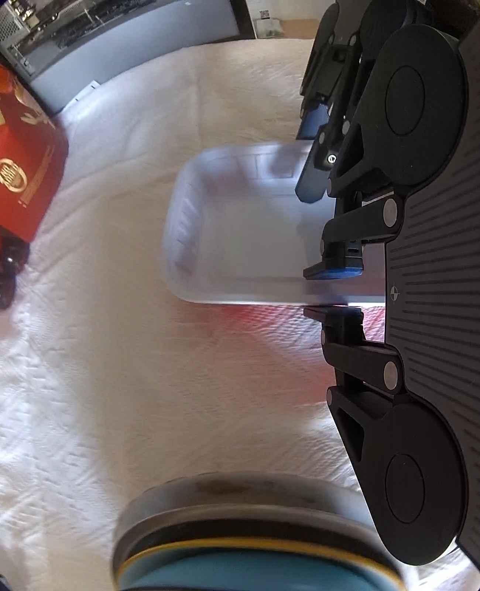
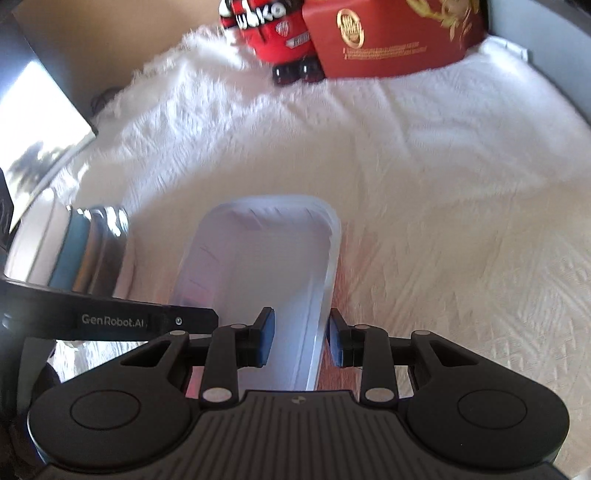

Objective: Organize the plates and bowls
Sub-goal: 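Lift the plastic tray and carry it over the bowl stack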

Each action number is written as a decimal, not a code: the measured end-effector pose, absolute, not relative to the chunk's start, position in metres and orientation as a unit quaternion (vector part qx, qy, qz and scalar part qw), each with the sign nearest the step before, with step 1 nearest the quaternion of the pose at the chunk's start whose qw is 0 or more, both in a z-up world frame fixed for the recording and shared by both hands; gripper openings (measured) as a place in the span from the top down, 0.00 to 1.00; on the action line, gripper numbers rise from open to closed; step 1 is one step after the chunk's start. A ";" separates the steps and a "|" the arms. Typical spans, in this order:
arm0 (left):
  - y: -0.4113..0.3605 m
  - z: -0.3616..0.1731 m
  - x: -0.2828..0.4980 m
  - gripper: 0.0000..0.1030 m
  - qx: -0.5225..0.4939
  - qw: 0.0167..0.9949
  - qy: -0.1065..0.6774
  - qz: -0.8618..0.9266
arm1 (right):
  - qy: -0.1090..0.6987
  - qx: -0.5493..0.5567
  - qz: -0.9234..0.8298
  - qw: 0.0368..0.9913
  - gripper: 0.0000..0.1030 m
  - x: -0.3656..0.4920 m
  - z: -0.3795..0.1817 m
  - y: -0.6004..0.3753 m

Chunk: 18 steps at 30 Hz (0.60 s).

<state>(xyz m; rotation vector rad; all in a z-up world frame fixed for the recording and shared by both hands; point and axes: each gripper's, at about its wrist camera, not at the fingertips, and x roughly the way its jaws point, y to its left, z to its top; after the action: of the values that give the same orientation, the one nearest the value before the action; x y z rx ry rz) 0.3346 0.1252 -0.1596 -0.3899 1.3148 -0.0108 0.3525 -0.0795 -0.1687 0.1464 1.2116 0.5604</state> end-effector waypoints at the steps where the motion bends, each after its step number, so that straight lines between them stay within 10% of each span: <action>1: 0.125 -0.160 0.334 0.84 -0.178 0.776 0.605 -0.004 | 0.566 0.068 0.261 0.779 0.70 0.351 -0.171 -0.080; 18: 0.112 -0.161 0.336 0.74 -0.158 0.783 0.602 -0.007 | 0.558 0.075 0.266 0.783 0.70 0.350 -0.179 -0.081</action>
<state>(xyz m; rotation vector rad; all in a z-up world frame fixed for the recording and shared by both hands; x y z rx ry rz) 0.3358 0.1118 -0.1607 -0.3421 1.2992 -0.0150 0.3498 -0.0811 -0.1793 0.1629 1.2036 0.5736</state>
